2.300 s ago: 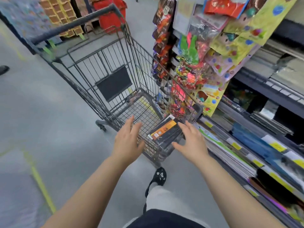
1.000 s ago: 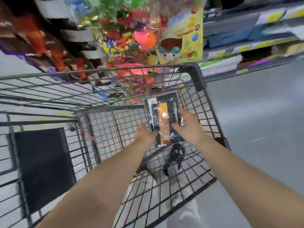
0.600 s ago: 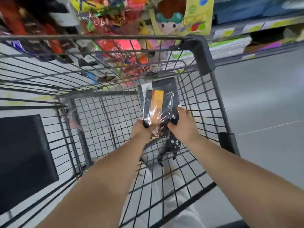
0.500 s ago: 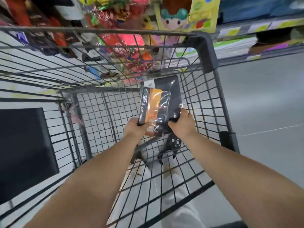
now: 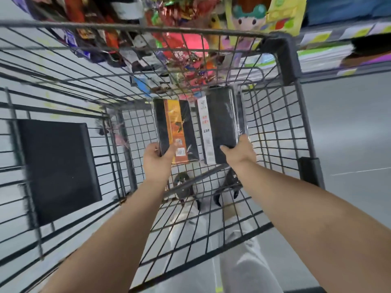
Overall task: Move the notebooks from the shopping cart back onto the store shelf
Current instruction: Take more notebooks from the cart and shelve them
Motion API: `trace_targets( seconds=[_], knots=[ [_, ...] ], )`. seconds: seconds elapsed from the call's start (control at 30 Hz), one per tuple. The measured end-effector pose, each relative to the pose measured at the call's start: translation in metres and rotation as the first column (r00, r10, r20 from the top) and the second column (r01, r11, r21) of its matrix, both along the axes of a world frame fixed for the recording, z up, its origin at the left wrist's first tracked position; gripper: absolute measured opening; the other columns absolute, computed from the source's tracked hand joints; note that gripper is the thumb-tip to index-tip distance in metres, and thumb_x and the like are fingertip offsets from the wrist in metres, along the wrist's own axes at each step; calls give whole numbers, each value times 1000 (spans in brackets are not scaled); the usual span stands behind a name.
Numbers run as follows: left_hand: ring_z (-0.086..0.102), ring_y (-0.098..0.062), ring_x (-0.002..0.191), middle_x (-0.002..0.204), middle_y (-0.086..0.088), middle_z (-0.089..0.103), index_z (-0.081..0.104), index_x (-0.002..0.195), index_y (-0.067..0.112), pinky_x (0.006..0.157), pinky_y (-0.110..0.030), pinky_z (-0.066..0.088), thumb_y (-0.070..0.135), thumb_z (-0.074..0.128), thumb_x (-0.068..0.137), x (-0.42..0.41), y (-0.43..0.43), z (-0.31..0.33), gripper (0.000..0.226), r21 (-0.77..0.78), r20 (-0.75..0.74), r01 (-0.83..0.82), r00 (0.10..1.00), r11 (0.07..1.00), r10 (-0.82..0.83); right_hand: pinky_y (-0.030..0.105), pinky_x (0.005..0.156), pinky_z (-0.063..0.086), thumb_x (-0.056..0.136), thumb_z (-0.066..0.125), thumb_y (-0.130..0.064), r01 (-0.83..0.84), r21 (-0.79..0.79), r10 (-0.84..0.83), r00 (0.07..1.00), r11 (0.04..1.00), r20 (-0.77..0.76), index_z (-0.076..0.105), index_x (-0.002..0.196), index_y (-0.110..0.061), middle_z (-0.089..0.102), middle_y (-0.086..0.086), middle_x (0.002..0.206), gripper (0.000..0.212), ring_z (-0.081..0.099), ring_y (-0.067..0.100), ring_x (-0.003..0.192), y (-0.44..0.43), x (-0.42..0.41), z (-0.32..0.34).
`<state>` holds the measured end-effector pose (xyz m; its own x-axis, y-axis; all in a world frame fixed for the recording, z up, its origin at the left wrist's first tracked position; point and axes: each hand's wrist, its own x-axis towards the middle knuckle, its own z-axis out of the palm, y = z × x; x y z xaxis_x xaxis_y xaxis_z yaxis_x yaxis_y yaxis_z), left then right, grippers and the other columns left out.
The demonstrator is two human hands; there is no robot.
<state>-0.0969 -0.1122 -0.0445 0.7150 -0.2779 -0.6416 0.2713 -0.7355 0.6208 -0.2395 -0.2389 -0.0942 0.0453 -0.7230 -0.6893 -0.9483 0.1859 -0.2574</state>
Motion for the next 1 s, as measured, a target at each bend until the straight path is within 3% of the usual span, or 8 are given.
trace_targets(
  seconds=[0.1,0.2,0.37,0.6,0.73,0.8,0.9,1.0],
  knots=[
    [39,1,59,70,14,43,38,71,30,46,1,35,34,70,86,3,-2,36,36,-71,8,-14,1000,997,15,38,68,49,91,57,-38,-57,-19,58,997,998,60,40,122,-13,60,8,99,43,61,35,91,0,0,30],
    [39,-3,59,69,10,44,46,76,22,46,-6,36,34,72,84,10,-4,74,30,-139,26,-4,1000,990,8,38,63,51,86,61,-37,-43,-55,51,986,998,159,51,108,-15,63,6,86,33,62,32,77,-4,0,71],
    [36,-1,61,70,16,37,37,69,35,56,-16,29,32,70,86,15,-4,146,37,-299,33,35,999,953,-26,35,61,53,80,69,-39,42,-89,-16,964,995,265,62,91,-21,64,2,72,22,64,27,70,-1,-14,141],
    [48,-9,71,78,8,53,51,75,26,62,-20,34,39,72,82,1,-27,212,25,-441,114,153,987,884,-114,31,72,46,77,74,-43,267,-234,-145,889,935,433,56,93,-21,63,0,82,32,58,21,78,1,-63,220],
    [58,-15,82,99,0,62,61,104,12,59,-20,46,47,73,75,-23,-56,236,47,-472,148,231,972,851,-182,32,71,50,70,79,-42,426,-291,-224,815,857,534,67,97,-16,69,0,84,40,64,21,82,-17,-104,239],
    [57,-13,79,93,5,61,59,99,21,55,-18,50,37,72,81,-42,-74,243,27,-491,156,252,967,834,-201,30,68,48,70,80,-41,492,-284,-271,780,823,564,67,92,-17,68,-1,81,35,64,20,79,-30,-129,247],
    [58,-18,81,83,9,61,54,81,29,71,-33,49,37,73,80,-80,-99,253,20,-484,216,325,944,813,-249,35,69,51,66,80,-45,572,-268,-331,729,775,599,68,83,-16,68,1,74,35,64,23,74,-50,-175,254],
    [66,-26,84,91,-6,70,65,91,16,81,-42,53,47,75,70,-126,-129,253,38,-501,202,342,939,795,-277,38,68,52,61,80,-48,635,-239,-381,677,734,629,68,77,-14,69,3,72,39,65,25,70,-73,-230,259]
  ],
)
